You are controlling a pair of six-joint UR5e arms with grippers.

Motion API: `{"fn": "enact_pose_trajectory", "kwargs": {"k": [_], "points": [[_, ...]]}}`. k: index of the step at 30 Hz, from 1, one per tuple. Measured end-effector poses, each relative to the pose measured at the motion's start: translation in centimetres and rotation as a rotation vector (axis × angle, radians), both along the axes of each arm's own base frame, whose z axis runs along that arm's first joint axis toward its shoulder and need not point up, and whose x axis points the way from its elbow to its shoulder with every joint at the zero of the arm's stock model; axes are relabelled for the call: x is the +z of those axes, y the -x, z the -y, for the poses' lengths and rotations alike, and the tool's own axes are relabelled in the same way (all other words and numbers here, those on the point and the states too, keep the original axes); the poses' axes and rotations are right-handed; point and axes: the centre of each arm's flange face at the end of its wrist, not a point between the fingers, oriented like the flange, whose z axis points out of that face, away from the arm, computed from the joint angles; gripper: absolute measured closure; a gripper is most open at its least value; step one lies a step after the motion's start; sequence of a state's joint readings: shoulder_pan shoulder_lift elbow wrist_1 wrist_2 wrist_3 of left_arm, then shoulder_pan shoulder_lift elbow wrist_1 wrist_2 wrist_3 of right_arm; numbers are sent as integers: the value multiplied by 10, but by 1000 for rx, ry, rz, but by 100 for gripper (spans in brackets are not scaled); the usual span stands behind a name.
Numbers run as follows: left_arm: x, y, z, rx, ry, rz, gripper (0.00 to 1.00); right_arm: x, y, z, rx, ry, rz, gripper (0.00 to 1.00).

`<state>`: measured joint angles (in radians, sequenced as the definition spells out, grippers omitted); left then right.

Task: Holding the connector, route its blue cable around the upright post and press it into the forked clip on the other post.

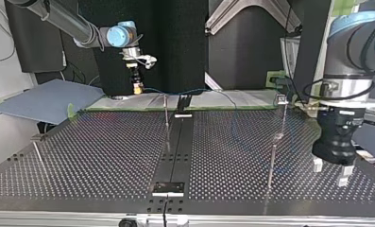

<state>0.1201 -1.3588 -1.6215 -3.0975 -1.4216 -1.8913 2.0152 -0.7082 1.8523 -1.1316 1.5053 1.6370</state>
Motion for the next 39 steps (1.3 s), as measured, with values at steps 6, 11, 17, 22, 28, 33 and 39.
{"fn": "enact_pose_trajectory", "kwargs": {"k": [6,11,17,22,28,33,39], "points": [[10,20,13,-36,-48,-10,0,0,0,0,0,0,0,100],[-12,20,19,-51,-58,-90,0,0,0,0,0,0,0,100],[-52,15,22,-43,-59,-219,0,-1,0,-1,2,-2,-2,100],[-68,13,20,-15,-69,-285,0,-1,-1,-1,4,-3,-4,100],[-74,16,19,-5,-72,-336,0,-1,-1,-2,5,-5,-6,100],[-77,20,20,-6,-70,-374,0,-1,-1,-2,5,-5,-6,100],[-81,26,20,-7,-67,-420,0,-1,-1,-2,5,-4,-5,100]]}}
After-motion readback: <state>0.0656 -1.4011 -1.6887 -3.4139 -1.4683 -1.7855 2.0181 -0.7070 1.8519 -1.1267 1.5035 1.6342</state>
